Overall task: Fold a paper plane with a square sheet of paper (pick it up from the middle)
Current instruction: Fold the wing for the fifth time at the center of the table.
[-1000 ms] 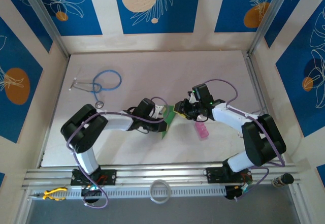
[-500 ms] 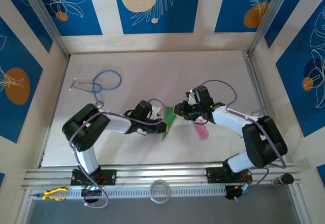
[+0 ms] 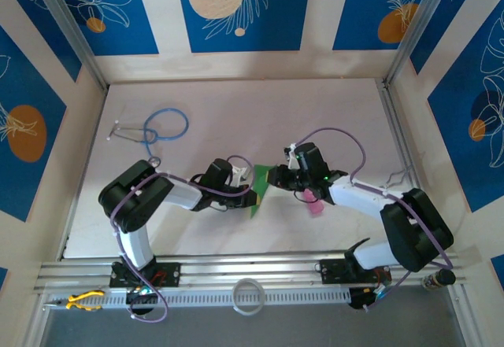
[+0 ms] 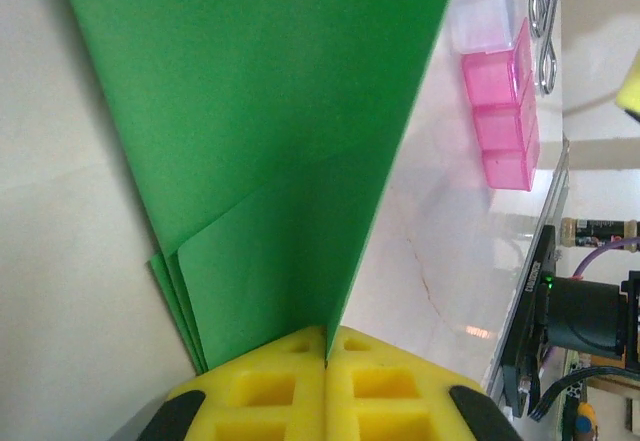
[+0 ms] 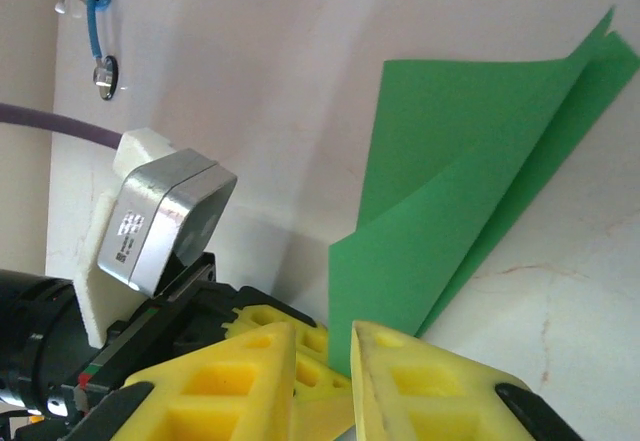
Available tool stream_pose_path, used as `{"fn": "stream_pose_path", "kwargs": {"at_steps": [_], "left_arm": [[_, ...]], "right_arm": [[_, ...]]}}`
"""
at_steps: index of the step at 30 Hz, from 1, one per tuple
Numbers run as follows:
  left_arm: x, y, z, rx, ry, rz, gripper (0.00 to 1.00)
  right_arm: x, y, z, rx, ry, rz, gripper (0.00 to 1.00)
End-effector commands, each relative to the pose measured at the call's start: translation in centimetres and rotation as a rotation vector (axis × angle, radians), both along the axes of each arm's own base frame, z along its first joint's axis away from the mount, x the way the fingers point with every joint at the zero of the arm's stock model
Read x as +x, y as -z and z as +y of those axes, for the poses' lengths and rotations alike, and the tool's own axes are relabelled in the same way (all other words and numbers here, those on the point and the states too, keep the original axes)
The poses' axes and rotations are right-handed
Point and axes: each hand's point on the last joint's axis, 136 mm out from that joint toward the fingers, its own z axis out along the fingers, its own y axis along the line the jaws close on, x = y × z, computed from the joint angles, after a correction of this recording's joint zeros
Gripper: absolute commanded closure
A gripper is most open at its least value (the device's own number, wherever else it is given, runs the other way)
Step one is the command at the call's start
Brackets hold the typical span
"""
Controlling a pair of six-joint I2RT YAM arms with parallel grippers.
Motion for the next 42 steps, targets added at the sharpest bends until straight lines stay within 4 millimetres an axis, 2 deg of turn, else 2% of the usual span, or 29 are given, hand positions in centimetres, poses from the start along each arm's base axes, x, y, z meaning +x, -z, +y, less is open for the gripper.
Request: {"fn": "stream_pose_path", "kwargs": {"at_steps": [1,9,19,30,42], "left_arm": [[0.0,0.4,0.0,-0.018,0.003,0.019,1.0],[0.3,0.0,-0.6,-0.061,-0.005,0.038,1.0],[0.1,0.5,-1.0,-0.101,-0.017,0.086,1.0],[0.1,0.9,-0.9,-0.11,-0.038,0.116,1.0],[0.0,1.4,-0.6,-0.074,-0.057,0.154,1.0]], "right_arm": [[0.0,-0.1,0.4,0.021,-0.046,0.023,0.78],[-0.1,0.2,0.7,0.044,-0.048,0.04,0.78],[-0.3,0.5,0.5,0.047,-0.049,0.048,0.78],[-0.3,1.8,0.7,0.049,-0.046,0.086,0.8],[0.1,2.6,1.4,0.078,-0.061,0.11,0.91]]}}
